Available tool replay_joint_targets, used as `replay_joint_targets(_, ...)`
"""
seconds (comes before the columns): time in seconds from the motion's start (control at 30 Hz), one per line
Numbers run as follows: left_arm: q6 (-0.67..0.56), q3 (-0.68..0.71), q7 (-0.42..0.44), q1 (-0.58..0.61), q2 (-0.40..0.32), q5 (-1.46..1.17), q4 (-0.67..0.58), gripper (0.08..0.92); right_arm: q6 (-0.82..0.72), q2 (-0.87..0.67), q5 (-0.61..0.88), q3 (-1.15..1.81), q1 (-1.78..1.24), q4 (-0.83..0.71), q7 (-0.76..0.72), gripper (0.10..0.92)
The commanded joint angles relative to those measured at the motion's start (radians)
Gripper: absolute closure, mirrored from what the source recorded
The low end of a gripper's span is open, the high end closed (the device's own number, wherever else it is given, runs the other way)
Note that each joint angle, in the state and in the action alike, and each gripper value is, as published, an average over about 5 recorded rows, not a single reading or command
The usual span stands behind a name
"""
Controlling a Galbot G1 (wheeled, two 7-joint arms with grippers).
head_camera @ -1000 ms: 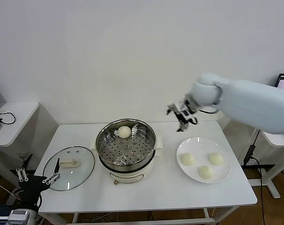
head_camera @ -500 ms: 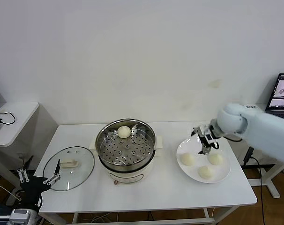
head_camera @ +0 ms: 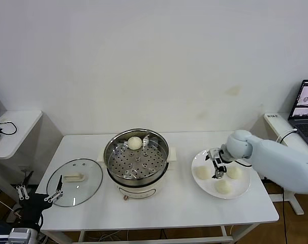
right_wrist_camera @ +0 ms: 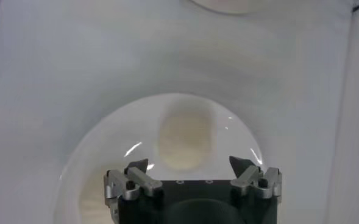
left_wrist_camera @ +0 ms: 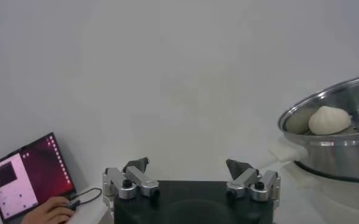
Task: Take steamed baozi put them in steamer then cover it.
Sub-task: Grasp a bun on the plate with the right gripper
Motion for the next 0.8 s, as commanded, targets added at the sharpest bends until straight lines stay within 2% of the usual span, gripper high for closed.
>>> replay_joint_targets(0.03, 0.0, -0.001, 0.0, 0.0, -0.001, -0.001, 0.001, 0.177, 0.005, 0.092, -0.039, 0.062, -0.09, -0.117, 0.0, 0.203)
replay_joint_targets(0.37, 0.0, 0.001, 0.001, -0.003, -0.004, 0.001, 0.005, 0.177, 0.004, 0.123, -0.066, 0.086, -0.104, -0.169, 0.003, 0.241)
replay_joint_targets(0.67, -0.001, 0.001, 0.001, -0.003, -0.007, 0.003, 0.004, 0.177, 0.0, 0.124, -0.079, 0.098, -0.101, -0.185, -0.01, 0.402)
replay_joint_targets(0.8, -0.001, 0.0, 0.001, -0.001, -0.008, 0.003, 0.0, 0.177, 0.001, 0.123, -0.078, 0.103, -0.102, -0.186, -0.015, 0.421)
